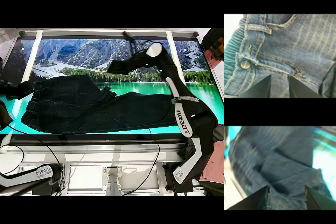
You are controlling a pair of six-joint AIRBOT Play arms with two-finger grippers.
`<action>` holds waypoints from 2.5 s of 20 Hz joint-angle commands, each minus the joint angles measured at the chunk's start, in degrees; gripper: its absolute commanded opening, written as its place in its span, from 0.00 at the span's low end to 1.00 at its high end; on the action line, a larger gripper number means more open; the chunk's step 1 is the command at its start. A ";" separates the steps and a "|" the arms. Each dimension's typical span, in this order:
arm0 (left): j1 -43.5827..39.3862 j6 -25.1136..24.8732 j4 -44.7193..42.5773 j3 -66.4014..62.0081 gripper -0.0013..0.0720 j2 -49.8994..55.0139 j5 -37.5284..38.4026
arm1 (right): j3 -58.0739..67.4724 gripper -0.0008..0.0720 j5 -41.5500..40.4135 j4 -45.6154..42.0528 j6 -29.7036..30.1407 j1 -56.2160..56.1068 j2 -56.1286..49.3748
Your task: Fold the clothes and pants, and hang the long-sleeved shirts on hangers.
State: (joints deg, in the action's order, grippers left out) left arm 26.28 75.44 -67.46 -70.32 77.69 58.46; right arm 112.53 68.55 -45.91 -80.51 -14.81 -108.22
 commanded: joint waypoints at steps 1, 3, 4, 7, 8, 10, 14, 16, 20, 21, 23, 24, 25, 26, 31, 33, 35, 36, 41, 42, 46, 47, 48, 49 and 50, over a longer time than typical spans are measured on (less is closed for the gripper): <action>-0.42 0.00 0.20 0.02 0.34 0.02 1.97 | -0.61 0.66 1.20 1.11 -9.07 4.57 -2.99; -1.18 0.02 0.22 0.02 0.34 0.02 2.69 | -0.61 0.63 1.95 1.73 -9.03 3.91 -5.55; -1.66 0.02 0.22 0.02 0.34 0.02 2.73 | -0.61 0.63 2.32 1.99 -9.01 3.43 -6.99; -3.37 0.00 0.20 0.02 0.34 0.00 2.67 | -0.63 0.63 6.14 1.79 -8.33 3.32 -10.14; -3.74 -0.02 0.20 0.02 0.34 0.00 2.67 | -0.63 0.63 7.34 1.92 -7.67 3.32 -10.78; -4.26 0.00 0.22 0.02 0.34 0.00 2.67 | -0.63 0.63 8.41 2.19 -4.81 3.08 -11.26; -4.28 -0.02 0.17 0.02 0.34 0.00 2.67 | -0.63 0.63 10.60 2.21 2.32 2.86 -11.98; -4.28 -0.02 0.20 0.02 0.34 0.00 2.67 | -0.63 0.63 11.58 2.86 5.35 2.82 -12.70; -4.28 -0.04 0.20 0.02 0.34 0.00 2.67 | -0.63 0.63 12.26 3.82 8.22 1.90 -13.99; -4.28 -0.02 0.20 0.02 0.34 0.00 2.67 | -0.61 0.63 12.15 3.93 8.81 1.90 -14.25; -4.28 -0.02 0.20 0.02 0.34 -0.02 2.69 | -0.63 0.63 12.22 4.11 9.70 1.92 -14.60; -4.28 -0.02 0.20 0.02 0.34 0.00 2.69 | -0.61 0.63 12.20 4.52 9.73 1.90 -14.78; -4.28 -0.02 0.20 0.02 0.34 0.00 2.69 | -0.63 0.63 12.22 5.62 9.77 1.64 -15.08; -4.28 -0.02 0.20 0.02 0.34 0.00 2.69 | -0.63 0.62 12.26 6.14 9.90 1.22 -15.41; -4.28 0.00 0.20 0.02 0.34 0.00 2.69 | -0.46 0.18 12.46 6.19 10.82 -1.73 -16.41; -4.28 0.00 0.22 0.02 0.34 -0.02 2.69 | 1.29 0.03 14.25 5.73 10.73 -1.16 -16.39; -4.28 0.00 0.20 0.02 0.34 0.00 2.67 | 4.70 0.03 15.54 4.90 8.39 0.81 -15.85; -4.28 -0.02 0.15 0.02 0.34 0.00 2.51 | 6.14 0.03 15.41 4.68 6.64 2.29 -14.91; -4.15 0.46 -1.75 0.02 0.34 1.79 -6.16 | 7.28 0.03 14.71 -3.28 0.92 13.60 -7.10; -4.15 1.31 -1.77 0.02 0.34 2.69 -7.69 | 7.28 0.03 14.62 -3.69 -0.22 16.26 -5.81; -4.50 6.95 -1.53 0.02 0.34 8.85 -9.11 | 7.28 0.03 12.28 -3.37 -4.74 23.30 -3.30; -4.90 7.28 -1.53 0.02 0.34 10.51 -8.92 | 7.28 0.03 12.15 -3.41 -4.92 23.89 -3.21; -5.20 8.15 -1.51 0.02 0.33 11.93 -8.98 | 7.28 0.03 11.56 -3.52 -4.94 24.30 -3.19; -5.35 8.39 -1.51 0.02 0.31 12.98 -9.07 | 7.28 0.03 9.97 -4.17 -5.16 24.63 -3.19; -5.51 8.41 -1.53 0.02 0.23 13.88 -9.07 | 7.28 0.03 7.65 -5.49 -6.51 25.24 -3.19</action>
State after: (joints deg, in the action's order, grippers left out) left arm 21.26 82.17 -68.95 -70.32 88.27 50.11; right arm 119.74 80.23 -49.47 -84.40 8.10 -112.05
